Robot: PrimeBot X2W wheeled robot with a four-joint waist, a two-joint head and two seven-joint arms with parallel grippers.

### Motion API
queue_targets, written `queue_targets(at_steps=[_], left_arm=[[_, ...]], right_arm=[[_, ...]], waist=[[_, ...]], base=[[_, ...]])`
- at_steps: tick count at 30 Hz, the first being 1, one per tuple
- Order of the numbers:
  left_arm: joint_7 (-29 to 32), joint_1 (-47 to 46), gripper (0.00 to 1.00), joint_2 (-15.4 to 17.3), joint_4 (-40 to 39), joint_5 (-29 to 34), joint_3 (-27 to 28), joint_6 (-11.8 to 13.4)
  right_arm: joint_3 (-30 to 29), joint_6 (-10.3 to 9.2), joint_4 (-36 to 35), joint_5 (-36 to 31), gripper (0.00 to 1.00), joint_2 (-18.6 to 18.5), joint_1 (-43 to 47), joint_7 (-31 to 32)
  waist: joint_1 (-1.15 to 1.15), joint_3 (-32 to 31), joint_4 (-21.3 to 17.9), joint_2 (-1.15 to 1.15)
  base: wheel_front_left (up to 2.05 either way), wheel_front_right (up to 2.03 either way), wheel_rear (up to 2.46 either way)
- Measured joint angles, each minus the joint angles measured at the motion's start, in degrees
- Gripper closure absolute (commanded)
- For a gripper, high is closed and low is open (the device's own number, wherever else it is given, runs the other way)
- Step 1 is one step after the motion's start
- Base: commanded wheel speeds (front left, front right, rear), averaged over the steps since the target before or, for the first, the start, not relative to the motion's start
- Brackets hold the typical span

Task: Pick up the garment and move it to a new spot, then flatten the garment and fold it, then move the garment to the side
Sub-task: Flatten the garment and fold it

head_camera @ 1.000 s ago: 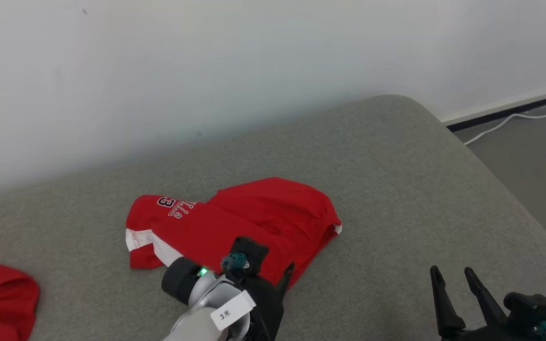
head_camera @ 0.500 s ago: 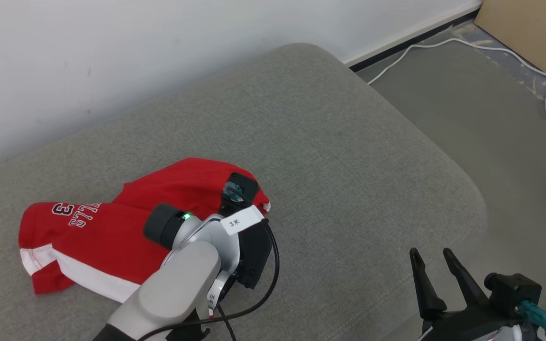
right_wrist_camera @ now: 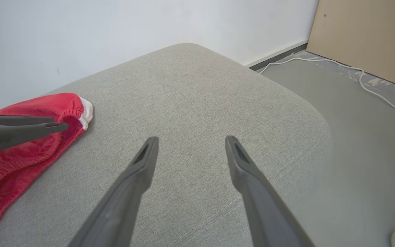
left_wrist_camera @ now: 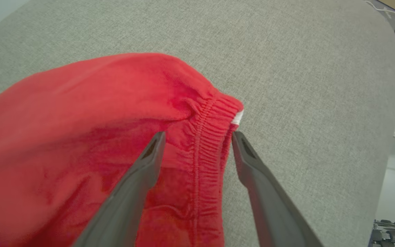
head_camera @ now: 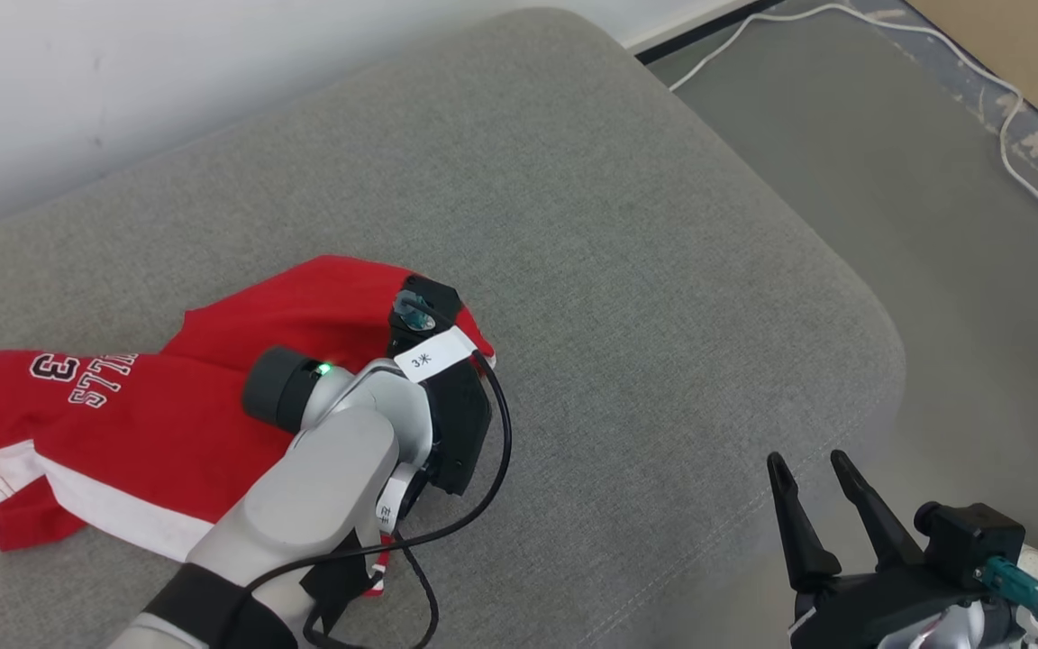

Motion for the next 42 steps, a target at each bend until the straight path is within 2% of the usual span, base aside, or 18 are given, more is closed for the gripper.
queue_targets(at_steps=[7,8,9,11,12,18,23,34,35,38,42], left_arm=[[-2.5,-2.0,0.00,0.1,2.0,-2.0,-1.2,0.2],[-2.9,-2.2,0.18,0.1,2.0,-2.3,-1.5,0.3],[-3.4,-2.5,0.31,0.1,2.0,-2.6,-1.7,0.3],[-4.4,-3.2,0.86,0.0,1.7,-3.2,-2.2,0.3],[-5.1,-3.3,1.00,0.1,1.4,-3.7,-2.4,0.3],[-9.0,-4.3,1.00,0.2,-0.7,-7.0,-3.8,0.1],[-14.1,-8.3,1.00,0.3,-4.6,-10.2,-4.2,-1.9],[-27.7,-11.2,1.00,-0.1,-17.5,-19.3,-5.2,-1.5],[-29.2,-12.1,1.00,-0.2,-17.6,-21.2,-4.9,-1.0],[-29.9,-12.1,1.00,-0.7,-12.7,-21.7,-4.4,-0.9],[-28.8,-9.7,1.00,-0.5,-1.7,-21.6,-3.8,-0.5]], right_arm=[[0.5,0.32,0.0,0.1,0.00,0.7,-2.4,-0.4],[0.5,0.33,0.1,0.1,0.00,0.8,-2.4,-0.5],[0.4,0.33,0.2,0.1,0.00,0.8,-2.4,-0.7],[0.1,0.33,0.4,0.1,0.00,0.8,-2.4,-1.0],[0.0,0.33,0.6,0.2,0.00,0.8,-2.4,-1.0],[0.9,0.33,2.5,0.5,0.00,1.6,-5.2,-1.4],[1.7,0.34,4.6,0.5,0.00,1.9,-5.8,-1.5],[2.0,0.34,7.0,0.5,0.00,1.6,-5.1,-1.7],[1.7,0.33,6.8,0.5,0.00,1.3,-4.1,-2.0],[1.1,0.24,6.1,0.5,0.00,0.7,-2.0,-2.4],[0.7,0.16,5.5,0.5,0.00,0.4,-0.9,-2.5]], waist=[[0.00,2.9,-0.2,0.00],[0.00,3.2,-0.2,0.00],[0.00,3.5,-0.2,0.00],[0.01,3.8,0.1,0.00],[0.01,3.9,0.4,0.00],[0.01,3.2,1.6,0.00],[0.00,1.1,2.2,0.00],[-0.01,-5.9,2.7,-0.01],[-0.01,-7.1,2.9,-0.02],[-0.02,-8.5,3.6,-0.01],[-0.01,-9.3,5.6,-0.01]], base=[[0.00,0.00,0.00],[0.00,0.00,0.00],[0.00,0.00,0.00],[0.00,0.00,0.00],[0.00,0.00,0.00],[0.00,0.00,0.00],[0.00,0.00,0.00],[0.00,0.00,0.00],[0.00,0.00,0.00],[0.00,0.00,0.00],[0.00,0.00,0.00]])
